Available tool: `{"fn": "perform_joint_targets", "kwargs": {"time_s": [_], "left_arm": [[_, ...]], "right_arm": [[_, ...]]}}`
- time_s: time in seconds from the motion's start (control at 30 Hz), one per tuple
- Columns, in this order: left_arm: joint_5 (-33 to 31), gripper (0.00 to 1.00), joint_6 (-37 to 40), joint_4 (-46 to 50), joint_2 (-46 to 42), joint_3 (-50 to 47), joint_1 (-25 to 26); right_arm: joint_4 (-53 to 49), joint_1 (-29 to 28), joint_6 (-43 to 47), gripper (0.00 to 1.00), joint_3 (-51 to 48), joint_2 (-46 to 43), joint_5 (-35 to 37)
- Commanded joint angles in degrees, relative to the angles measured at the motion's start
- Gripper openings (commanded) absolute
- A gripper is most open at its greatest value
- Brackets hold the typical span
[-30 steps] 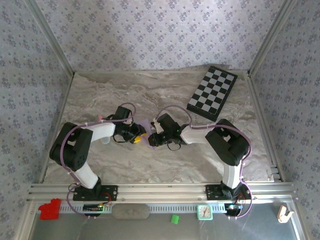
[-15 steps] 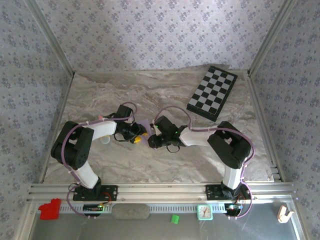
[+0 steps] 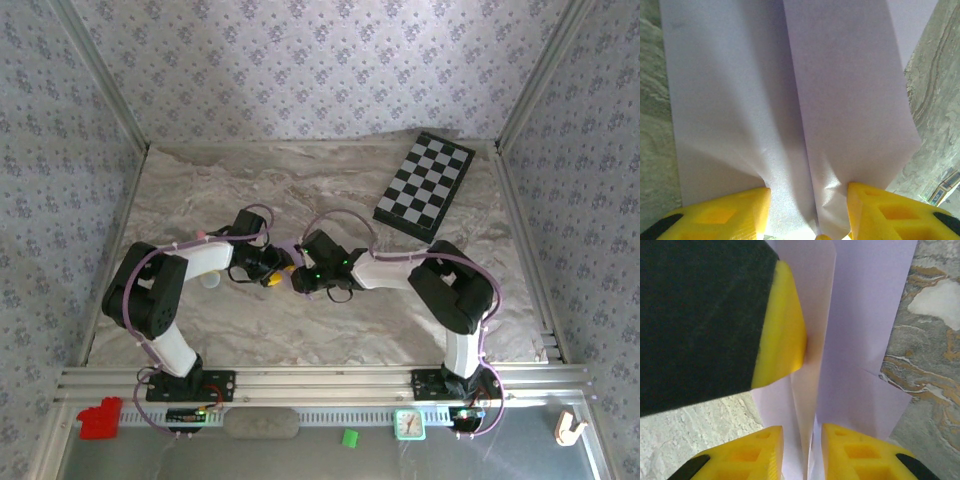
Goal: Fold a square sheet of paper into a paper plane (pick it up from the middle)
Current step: Fourth fold the wing at the center of the table.
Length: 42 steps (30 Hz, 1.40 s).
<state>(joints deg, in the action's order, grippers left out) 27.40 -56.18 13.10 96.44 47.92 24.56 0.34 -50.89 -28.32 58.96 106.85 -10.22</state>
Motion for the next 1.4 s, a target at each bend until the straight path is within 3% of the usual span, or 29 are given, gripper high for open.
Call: {"fn": "perform_joint_targets", "kwargs": {"time_s": [0.0, 0.67, 1.07, 1.37], "left_arm": [[-3.58, 0.47, -0.25, 5.25, 3.22, -2.63, 1.11], [-3.4, 0.48, -1.03, 5.14, -1.92, -2.25, 1.03], [-2.96, 0.58, 0.02, -1.43, -11.56, -4.42, 0.84], [-1.38, 0.58, 0.77, -6.09, -10.48, -6.37, 0.84]], "right_arm": [[-1.29, -0.46, -0.07, 0.26, 1.67, 1.21, 0.86], [3.07, 0.91, -0.84, 0.07, -1.27, 1.1, -2.56], [12.94, 5.01, -4.31, 0.03, -7.09, 0.82, -14.04], [18.45, 7.42, -7.21, 0.03, -9.21, 1.35, -20.14]]}}
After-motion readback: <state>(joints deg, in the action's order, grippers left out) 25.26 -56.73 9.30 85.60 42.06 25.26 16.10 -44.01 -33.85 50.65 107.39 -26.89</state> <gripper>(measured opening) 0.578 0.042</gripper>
